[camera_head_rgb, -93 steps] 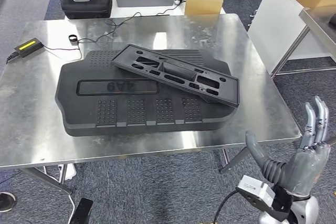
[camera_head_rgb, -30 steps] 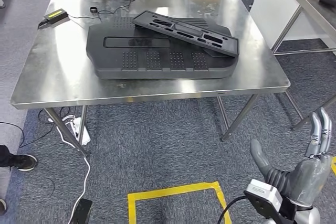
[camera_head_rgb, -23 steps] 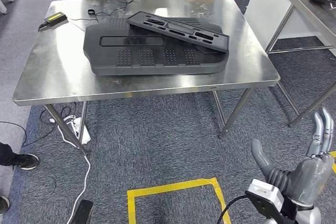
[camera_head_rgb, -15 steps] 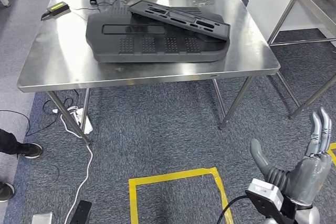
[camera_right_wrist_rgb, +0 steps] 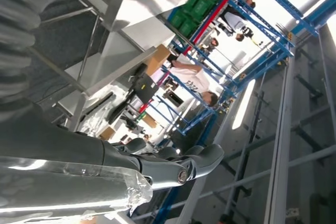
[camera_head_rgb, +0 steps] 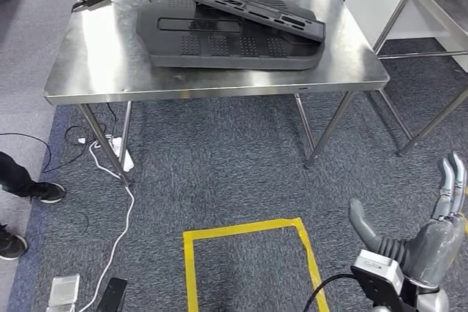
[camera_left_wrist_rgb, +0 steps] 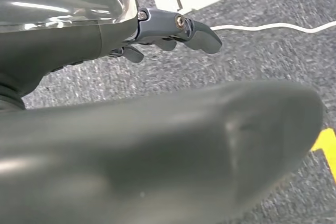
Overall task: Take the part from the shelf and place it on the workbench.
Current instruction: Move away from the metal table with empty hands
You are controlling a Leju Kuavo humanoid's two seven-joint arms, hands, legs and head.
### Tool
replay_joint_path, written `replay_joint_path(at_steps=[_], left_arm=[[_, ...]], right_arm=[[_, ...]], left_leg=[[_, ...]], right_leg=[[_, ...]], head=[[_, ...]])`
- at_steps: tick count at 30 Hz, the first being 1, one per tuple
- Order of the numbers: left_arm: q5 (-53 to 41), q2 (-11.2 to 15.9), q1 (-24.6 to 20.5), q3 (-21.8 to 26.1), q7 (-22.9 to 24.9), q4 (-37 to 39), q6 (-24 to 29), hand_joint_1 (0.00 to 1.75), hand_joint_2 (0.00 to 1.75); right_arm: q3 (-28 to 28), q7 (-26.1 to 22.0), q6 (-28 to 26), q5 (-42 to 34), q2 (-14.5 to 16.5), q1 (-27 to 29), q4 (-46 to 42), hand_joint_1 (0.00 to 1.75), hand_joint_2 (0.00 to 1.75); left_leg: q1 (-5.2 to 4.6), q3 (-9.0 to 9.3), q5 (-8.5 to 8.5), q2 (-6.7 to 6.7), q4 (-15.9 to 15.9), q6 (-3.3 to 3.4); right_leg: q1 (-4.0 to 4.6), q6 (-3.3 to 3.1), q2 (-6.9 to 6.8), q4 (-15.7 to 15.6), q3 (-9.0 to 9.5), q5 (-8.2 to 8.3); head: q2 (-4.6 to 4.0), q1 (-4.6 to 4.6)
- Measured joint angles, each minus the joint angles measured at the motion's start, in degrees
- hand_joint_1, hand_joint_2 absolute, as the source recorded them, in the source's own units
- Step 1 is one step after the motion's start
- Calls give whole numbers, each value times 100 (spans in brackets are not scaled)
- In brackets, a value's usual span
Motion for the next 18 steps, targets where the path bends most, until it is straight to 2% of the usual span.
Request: replay_joint_path(at_steps=[1,2,3,4,5,6,7,9,10,11,12,13,14,15,16,17,18], left_arm=[[-2,-3,0,3,-1,0,0,0,0],[-3,-7,-2,5,-1,-1,-1,0,0],[-4,-9,-3,8,-2,-1,-1,0,0],[-6,-9,-1,10,-2,0,-2,0,0],[-7,-9,3,12,-1,1,-2,0,0],[-8,-9,10,14,0,1,-1,0,0],[-7,-9,15,16,0,1,-1,0,0],[-7,-7,19,20,0,-1,0,0,0],[-7,-5,20,21,0,-1,0,0,0],[-7,-4,20,22,0,-1,0,0,0],[-6,-3,20,23,0,-1,0,0,0],[-7,-1,19,23,-1,-1,0,0,0],[-7,1,15,23,-4,-1,-1,0,0],[-8,3,8,23,-9,-1,-2,0,0],[-8,5,3,23,-14,-1,-4,0,0],[-8,5,0,23,-21,0,-7,0,0],[-8,5,2,23,-25,0,-9,0,0]], right_arm=[[0,-1,-1,-3,-7,-5,-7,0,0],[0,-1,-1,-5,-15,-8,-14,0,0],[-1,-1,-2,-8,-21,-7,-18,0,0],[-1,-1,-2,-10,-26,-5,-19,0,0],[-2,0,-1,-11,-31,-5,-16,0,0],[-3,-1,0,-15,-32,-6,-14,0,0],[-4,-1,1,-23,-34,-6,-12,0,0],[-8,-2,1,-60,-40,3,-9,0,0],[-9,-2,2,-82,-43,10,-7,0,0],[-8,0,2,-100,-47,15,-5,0,0],[-8,9,2,-110,-49,16,-4,0,0],[-9,24,2,-116,-51,18,-3,0,0],[-9,41,2,-120,-53,19,-2,0,0],[-10,57,1,-125,-55,19,-3,0,0],[-11,66,1,-130,-58,22,-3,0,0],[-11,69,0,-132,-61,23,-4,0,0],[-11,69,0,-136,-65,26,-4,0,0]], left_leg=[[-3,-26,52,-3,-3,-21],[7,-48,104,-3,-11,-52],[17,-64,159,-3,-26,-90],[23,-80,198,-3,-36,-125],[23,-119,167,-12,-25,-155],[17,-172,33,-23,56,-178],[8,-244,-195,-34,238,-198],[18,-405,-728,-44,875,-231],[22,-450,-868,-43,1214,-245],[27,-440,-879,-43,1435,-258],[33,-350,-777,-42,1477,-269],[41,-168,-625,-42,1320,-281],[54,88,-522,-42,995,-295],[58,356,-504,-46,603,-298],[59,547,-536,-52,304,-278],[53,656,-596,-58,112,-245],[40,679,-622,-63,40,-196]], right_leg=[[28,-54,11,-439,281,-25],[57,-92,21,-735,455,-65],[79,-110,22,-884,517,-81],[85,-118,17,-949,498,-29],[81,-144,4,-982,452,56],[69,-180,-9,-1019,396,149],[54,-208,-23,-1046,321,241],[46,-236,-37,-976,135,354],[46,-229,-44,-911,20,391],[44,-221,-50,-832,-103,421],[38,-210,-53,-746,-233,445],[29,-193,-53,-655,-360,463],[22,-173,-52,-564,-474,479],[24,-151,-51,-473,-578,489],[29,-122,-49,-399,-652,506],[38,-91,-46,-347,-702,528],[45,-61,-39,-321,-730,556]], head=[[0,-2],[1,-3],[1,-3],[1,-1],[1,-2],[0,-6],[0,-16],[-1,-33],[-1,-38],[-1,-39],[0,-39],[0,-41],[0,-41],[0,-42],[0,-39],[0,-39],[0,-35]])
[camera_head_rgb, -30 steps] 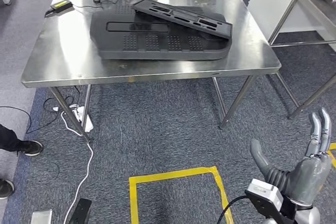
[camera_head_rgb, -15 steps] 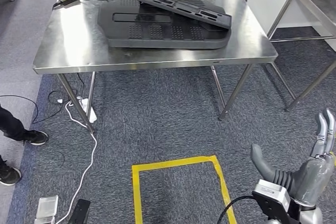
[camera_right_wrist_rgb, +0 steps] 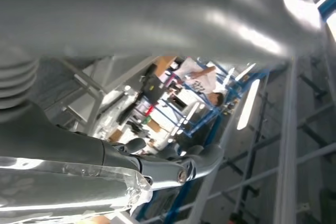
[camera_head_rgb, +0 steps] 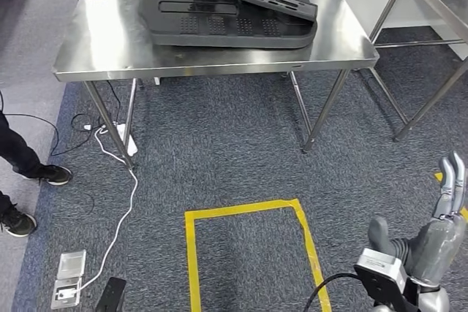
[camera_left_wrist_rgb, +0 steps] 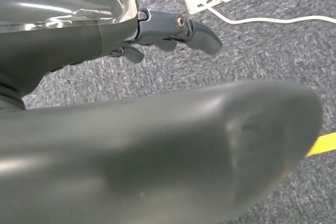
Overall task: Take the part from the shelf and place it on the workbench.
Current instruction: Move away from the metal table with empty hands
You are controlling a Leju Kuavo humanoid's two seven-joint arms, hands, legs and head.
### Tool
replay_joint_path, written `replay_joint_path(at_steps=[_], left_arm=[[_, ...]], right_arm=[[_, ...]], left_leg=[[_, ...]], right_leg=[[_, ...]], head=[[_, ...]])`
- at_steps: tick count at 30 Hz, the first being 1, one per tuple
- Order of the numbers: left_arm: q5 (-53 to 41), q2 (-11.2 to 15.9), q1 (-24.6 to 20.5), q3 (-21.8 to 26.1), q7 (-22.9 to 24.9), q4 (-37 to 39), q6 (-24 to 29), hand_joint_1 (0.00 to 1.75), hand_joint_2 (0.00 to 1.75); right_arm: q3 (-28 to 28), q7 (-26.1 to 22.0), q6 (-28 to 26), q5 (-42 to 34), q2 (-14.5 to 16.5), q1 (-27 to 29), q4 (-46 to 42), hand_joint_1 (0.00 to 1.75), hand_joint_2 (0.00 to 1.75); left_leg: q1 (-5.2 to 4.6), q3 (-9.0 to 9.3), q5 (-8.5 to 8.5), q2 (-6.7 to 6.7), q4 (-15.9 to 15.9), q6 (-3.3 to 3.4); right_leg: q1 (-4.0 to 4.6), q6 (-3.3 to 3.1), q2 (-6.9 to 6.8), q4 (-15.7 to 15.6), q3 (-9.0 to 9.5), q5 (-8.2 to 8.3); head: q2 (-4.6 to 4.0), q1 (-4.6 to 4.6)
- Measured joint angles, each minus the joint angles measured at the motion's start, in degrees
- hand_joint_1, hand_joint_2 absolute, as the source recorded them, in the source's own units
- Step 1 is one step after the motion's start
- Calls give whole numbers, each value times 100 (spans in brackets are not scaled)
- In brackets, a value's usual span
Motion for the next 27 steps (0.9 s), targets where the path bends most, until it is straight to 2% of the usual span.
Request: replay_joint_path(at_steps=[2,3,4,6,7,8,9,10,12,13,14,16,18,20,22,23,24,25,27], left_arm=[[-1,-1,8,1,-6,1,-1,0,0],[-1,0,9,1,-8,0,0,0,0],[-2,1,8,2,-9,-1,1,0,0],[-3,2,11,2,-10,-1,2,0,0],[-5,2,16,2,-10,-1,2,0,0],[-8,2,19,2,-10,-1,2,0,0],[-12,2,21,2,-10,-1,2,0,0],[-16,2,21,2,-10,0,2,0,0],[-21,-3,19,3,-10,1,2,0,0],[-21,-7,20,3,-10,0,2,0,0],[-22,-9,19,3,-10,0,2,0,0],[-26,-19,17,2,-10,1,1,0,0],[-31,-25,11,2,-13,1,1,0,0],[-32,-24,15,2,-16,0,2,0,0],[-32,-20,33,2,-16,0,2,0,0],[-32,-19,41,2,-16,0,2,0,0],[-32,-17,46,3,-16,1,2,0,0],[-32,-16,49,3,-16,0,2,0,0],[-33,-11,50,3,-16,1,2,0,0]], right_arm=[[-1,8,0,-10,-9,10,0,0,0],[-1,14,0,-20,-15,17,0,0,0],[-1,20,0,-29,-22,22,0,0,0],[2,25,0,-46,-35,32,2,0,0],[3,25,0,-50,-42,40,4,0,0],[4,25,0,-53,-49,50,7,0,0],[4,25,0,-54,-54,58,9,0,0],[4,25,0,-55,-58,63,10,0,0],[4,25,0,-57,-60,59,7,0,0],[5,24,-1,-57,-60,56,3,0,0],[6,23,-1,-57,-60,57,1,0,0],[5,22,-2,-57,-62,67,-4,0,0],[4,22,-2,-56,-63,67,-8,0,0],[5,22,-2,-55,-64,61,-7,0,0],[4,22,-2,-55,-64,66,-2,0,0],[3,22,-2,-55,-64,69,2,0,0],[2,22,-2,-56,-64,70,4,0,0],[2,22,-2,-56,-64,69,7,0,0],[1,22,-2,-57,-64,65,9,0,0]], left_leg=[[11,-52,57,23,0,108],[21,-86,100,43,-7,159],[33,-130,144,66,-13,201],[30,-233,225,109,-7,238],[27,-280,259,133,-4,240],[22,-319,288,158,-3,239],[14,-347,311,183,-2,236],[5,-363,329,207,-2,233],[-19,-376,353,255,-2,217],[-27,-385,366,280,-2,199],[-28,-394,380,310,-2,178],[-23,-395,415,374,-26,120],[-17,-415,331,312,32,65],[-7,-610,4,147,503,25],[-1,-917,-336,71,1244,-10],[3,-1002,-384,65,1465,-26],[9,-996,-321,62,1478,-39],[21,-890,-154,49,1266,-49],[61,-572,207,-81,566,-66]], right_leg=[[-9,58,23,26,-28,14],[-21,95,35,129,-75,-86],[-37,137,43,342,-161,-260],[-75,216,46,1061,-415,-730],[-90,236,45,1390,-508,-888],[-98,243,43,1553,-512,-951],[-101,236,41,1479,-396,-906],[-95,211,28,1172,-166,-773],[-49,109,-77,282,393,-484],[-20,60,-133,-31,566,-404],[6,22,-171,-199,645,-374],[29,-28,-144,-263,630,-341],[4,-85,-93,-361,639,-249],[-28,-131,-39,-435,628,-171],[-30,-151,35,-416,578,-153],[-30,-151,79,-393,557,-152],[-33,-145,130,-362,539,-156],[-39,-133,185,-321,523,-166],[-44,-84,292,-204,465,-209]], head=[[-1,2],[-1,12],[-1,17],[-1,32],[0,32],[0,32],[1,33],[1,33],[1,31],[0,29],[0,27],[0,27],[-1,25],[-1,15],[-1,12],[-1,14],[0,14],[0,14],[1,12]])
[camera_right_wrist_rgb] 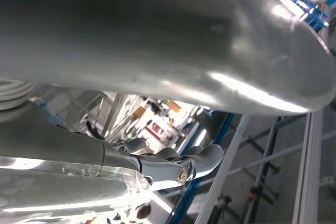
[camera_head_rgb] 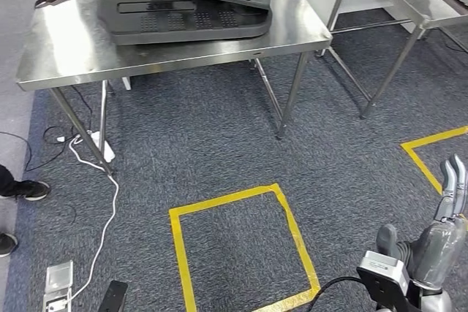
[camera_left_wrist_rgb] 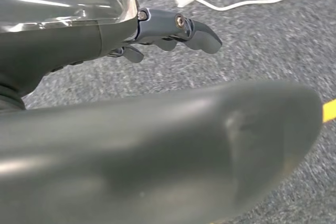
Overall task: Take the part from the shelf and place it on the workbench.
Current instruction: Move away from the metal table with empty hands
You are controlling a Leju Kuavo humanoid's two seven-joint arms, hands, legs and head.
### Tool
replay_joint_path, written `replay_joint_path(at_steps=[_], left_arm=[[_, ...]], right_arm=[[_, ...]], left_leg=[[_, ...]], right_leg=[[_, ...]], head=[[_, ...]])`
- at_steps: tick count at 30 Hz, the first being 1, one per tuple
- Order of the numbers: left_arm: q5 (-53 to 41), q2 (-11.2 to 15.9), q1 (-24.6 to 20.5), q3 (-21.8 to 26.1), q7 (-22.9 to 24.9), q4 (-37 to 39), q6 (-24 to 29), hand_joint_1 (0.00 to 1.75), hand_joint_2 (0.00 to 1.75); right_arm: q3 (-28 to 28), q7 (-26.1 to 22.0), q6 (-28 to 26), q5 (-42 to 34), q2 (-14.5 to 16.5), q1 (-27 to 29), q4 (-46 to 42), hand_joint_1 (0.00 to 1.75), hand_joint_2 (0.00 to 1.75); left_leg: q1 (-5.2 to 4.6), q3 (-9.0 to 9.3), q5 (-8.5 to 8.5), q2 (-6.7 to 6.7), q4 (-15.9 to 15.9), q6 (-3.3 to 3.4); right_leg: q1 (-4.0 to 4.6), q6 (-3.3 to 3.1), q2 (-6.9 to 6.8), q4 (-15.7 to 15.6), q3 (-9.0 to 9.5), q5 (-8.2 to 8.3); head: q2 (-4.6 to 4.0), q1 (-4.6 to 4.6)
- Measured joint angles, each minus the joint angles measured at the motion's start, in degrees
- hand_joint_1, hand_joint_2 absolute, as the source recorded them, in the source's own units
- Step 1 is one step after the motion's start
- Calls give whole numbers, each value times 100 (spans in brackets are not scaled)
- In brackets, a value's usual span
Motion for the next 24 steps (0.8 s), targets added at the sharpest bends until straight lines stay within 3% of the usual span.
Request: replay_joint_path(at_steps=[1,3,5,7,10,11,12,13,15,17,19,21,22,24], left_arm=[[0,2,0,-1,0,0,0,0,0],[0,3,3,0,5,-1,-1,0,0],[0,2,-3,1,13,-1,-3,0,0],[-1,0,-17,2,16,-1,-10,0,0],[-2,-1,-6,2,21,-1,-17,0,0],[-1,-1,0,2,22,-1,-17,0,0],[-1,0,1,2,23,-1,-17,0,0],[0,0,-2,2,24,-1,-17,0,0],[-1,-1,-9,2,24,-1,-17,0,0],[-1,-2,-10,2,24,0,-17,0,0],[-1,-6,-5,2,24,0,-17,0,0],[-1,-13,-8,2,22,-1,-17,0,0],[-1,-15,-11,2,21,0,-17,0,0],[-1,-15,-3,2,21,-1,-16,0,0]], right_arm=[[1,-1,1,1,-1,-2,-1,0,0],[3,-1,1,2,-2,6,-1,0,0],[4,0,1,2,-5,28,0,0,0],[5,2,-1,2,-17,26,-2,0,0],[12,6,-2,3,-33,24,4,0,0],[13,13,-2,3,-37,31,8,0,0],[13,25,-2,2,-40,39,12,0,0],[13,40,-2,2,-42,45,15,0,0],[13,68,-2,2,-43,51,14,0,0],[14,79,-2,2,-43,53,11,0,0],[12,79,-2,1,-45,69,9,0,0],[9,78,-3,-1,-46,86,-3,0,0],[8,77,-4,0,-46,86,-9,0,0],[7,76,-5,1,-45,86,-13,0,0]], left_leg=[[15,107,81,-78,-259,4],[14,141,64,-166,-412,33],[16,121,81,-105,-432,95],[40,122,109,-23,-456,160],[46,115,113,127,-463,192],[46,112,113,179,-463,192],[46,113,111,227,-463,191],[47,118,109,270,-463,188],[43,134,100,340,-466,172],[30,140,96,398,-475,125],[24,162,109,467,-513,55],[37,186,51,456,-509,-10],[39,145,-55,390,-388,-24],[29,-114,-408,214,216,-15]], right_leg=[[0,30,49,70,-56,-19],[-5,92,131,159,-168,-20],[-18,148,164,180,-219,-18],[-24,220,26,411,-324,-186],[-76,326,-177,1427,-780,-682],[-95,346,-197,1670,-891,-742],[-110,357,-212,1704,-902,-691],[-119,357,-235,1500,-797,-538],[-108,327,-379,704,-390,-170],[-57,266,-520,183,-150,-24],[-14,203,-494,104,-150,-23],[-34,112,-413,20,-122,34],[-44,60,-374,-27,-104,69],[-43,-3,-291,-68,-94,106]], head=[[0,2],[1,2],[-1,1],[-1,23],[-1,44],[0,44],[-1,44],[0,44],[-1,42],[-1,38],[-1,37],[-1,32],[-1,27],[-1,15]])
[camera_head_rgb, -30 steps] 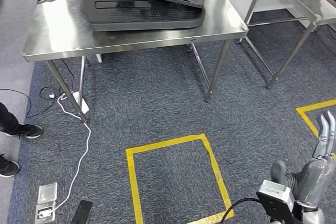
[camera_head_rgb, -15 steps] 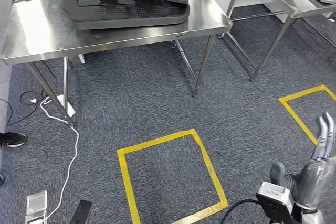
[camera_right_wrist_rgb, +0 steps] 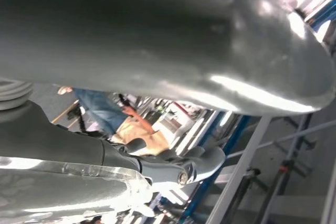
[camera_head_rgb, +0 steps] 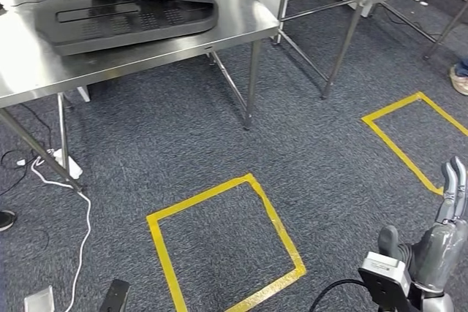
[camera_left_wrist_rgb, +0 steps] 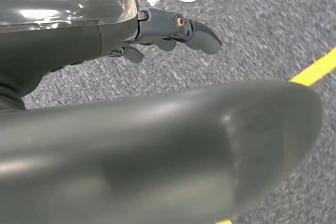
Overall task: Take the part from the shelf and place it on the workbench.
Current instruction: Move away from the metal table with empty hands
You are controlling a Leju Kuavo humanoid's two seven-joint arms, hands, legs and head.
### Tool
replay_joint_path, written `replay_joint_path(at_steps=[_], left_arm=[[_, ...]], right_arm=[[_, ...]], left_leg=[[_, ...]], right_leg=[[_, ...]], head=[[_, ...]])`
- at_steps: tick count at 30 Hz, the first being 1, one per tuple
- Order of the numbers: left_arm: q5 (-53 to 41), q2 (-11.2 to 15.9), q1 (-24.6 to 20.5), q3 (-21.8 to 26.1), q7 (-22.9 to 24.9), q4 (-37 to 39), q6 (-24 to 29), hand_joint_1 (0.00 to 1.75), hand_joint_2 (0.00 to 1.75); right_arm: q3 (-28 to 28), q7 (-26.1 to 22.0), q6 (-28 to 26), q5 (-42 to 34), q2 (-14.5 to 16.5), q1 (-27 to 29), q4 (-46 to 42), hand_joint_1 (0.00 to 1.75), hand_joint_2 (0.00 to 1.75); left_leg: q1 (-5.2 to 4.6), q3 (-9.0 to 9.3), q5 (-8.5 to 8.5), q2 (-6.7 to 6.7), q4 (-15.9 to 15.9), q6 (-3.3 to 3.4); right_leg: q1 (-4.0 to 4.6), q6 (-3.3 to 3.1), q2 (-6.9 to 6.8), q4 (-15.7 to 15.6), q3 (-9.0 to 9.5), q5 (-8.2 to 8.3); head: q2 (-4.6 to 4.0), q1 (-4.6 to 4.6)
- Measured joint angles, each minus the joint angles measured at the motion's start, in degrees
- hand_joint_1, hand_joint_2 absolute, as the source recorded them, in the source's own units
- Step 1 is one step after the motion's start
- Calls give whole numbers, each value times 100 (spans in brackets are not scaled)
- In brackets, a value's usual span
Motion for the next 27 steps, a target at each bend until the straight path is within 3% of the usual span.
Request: replay_joint_path(at_steps=[2,3,4,6,7,9,11,13,16,17,18,19,22,24,27], left_arm=[[1,1,21,0,2,-1,1,0,0],[1,2,28,0,3,-1,1,0,0],[1,2,31,0,3,-1,1,0,0],[1,2,29,0,3,-1,2,0,0],[2,2,28,0,2,-1,3,0,0],[5,3,36,1,-2,-1,2,0,0],[13,2,42,3,-9,0,2,0,0],[33,2,31,6,-23,0,0,0,0],[66,4,47,14,-53,-1,-9,0,0],[78,6,57,23,-69,-1,-23,0,0],[89,8,63,32,-86,-1,-39,0,0],[97,8,63,40,-111,-1,-63,0,0],[102,7,54,51,-196,0,-138,0,0],[103,7,51,60,-239,0,-188,0,0],[103,5,54,75,-265,-1,-250,0,0]], right_arm=[[-2,1,1,-2,-1,9,3,0,0],[-3,1,1,-7,-1,12,5,0,0],[-5,-1,1,-16,-1,14,6,0,0],[-10,-8,1,-48,-1,20,7,0,0],[-14,-15,1,-68,0,23,5,0,0],[-22,-45,1,-99,1,31,1,0,0],[-32,-75,1,-121,2,47,-4,0,0],[-57,-83,0,-156,3,79,-22,0,0],[-116,-137,-1,-257,18,116,-60,0,0],[-150,-171,-1,-301,29,137,-69,0,0],[-190,-204,-1,-346,43,164,-80,0,0],[-235,-238,-1,-391,56,190,-93,0,0],[-348,-301,-1,-497,88,235,-151,0,0],[-410,-314,-1,-550,116,266,-187,0,0],[-512,-347,-2,-610,163,349,-234,0,0]], left_leg=[[-13,-302,-238,-69,663,9],[-16,-350,-207,-80,759,12],[-16,-296,-66,-89,626,18],[-5,8,327,-196,-56,40],[6,145,445,-273,-379,50],[3,250,484,-377,-648,70],[-9,248,500,-322,-679,119],[10,264,531,-247,-717,185],[24,281,538,-105,-740,219],[24,281,533,-52,-739,219],[24,284,527,-3,-739,215],[26,292,518,41,-739,208],[22,341,481,146,-747,151],[7,366,465,198,-769,88],[13,417,430,252,-808,-18]], right_leg=[[18,-20,108,9,-8,3],[26,-22,168,18,-8,1],[31,-20,231,35,-7,-4],[29,0,349,97,-19,-34],[35,20,406,151,-45,-57],[32,74,493,220,-113,-73],[12,135,552,227,-155,-63],[9,204,426,367,-215,-172],[-32,309,139,1308,-648,-659],[-54,333,104,1622,-806,-762],[-73,352,83,1761,-881,-759],[-89,362,64,1668,-841,-646],[-78,337,-137,553,-301,-119],[-31,274,-223,186,-138,-41],[-5,151,-98,134,-131,-22]], head=[[1,-3],[1,-3],[1,-2],[0,-2],[-1,1],[0,4],[1,4],[1,19],[-1,49],[-1,48],[0,48],[0,48],[-1,47],[0,42],[0,36]])
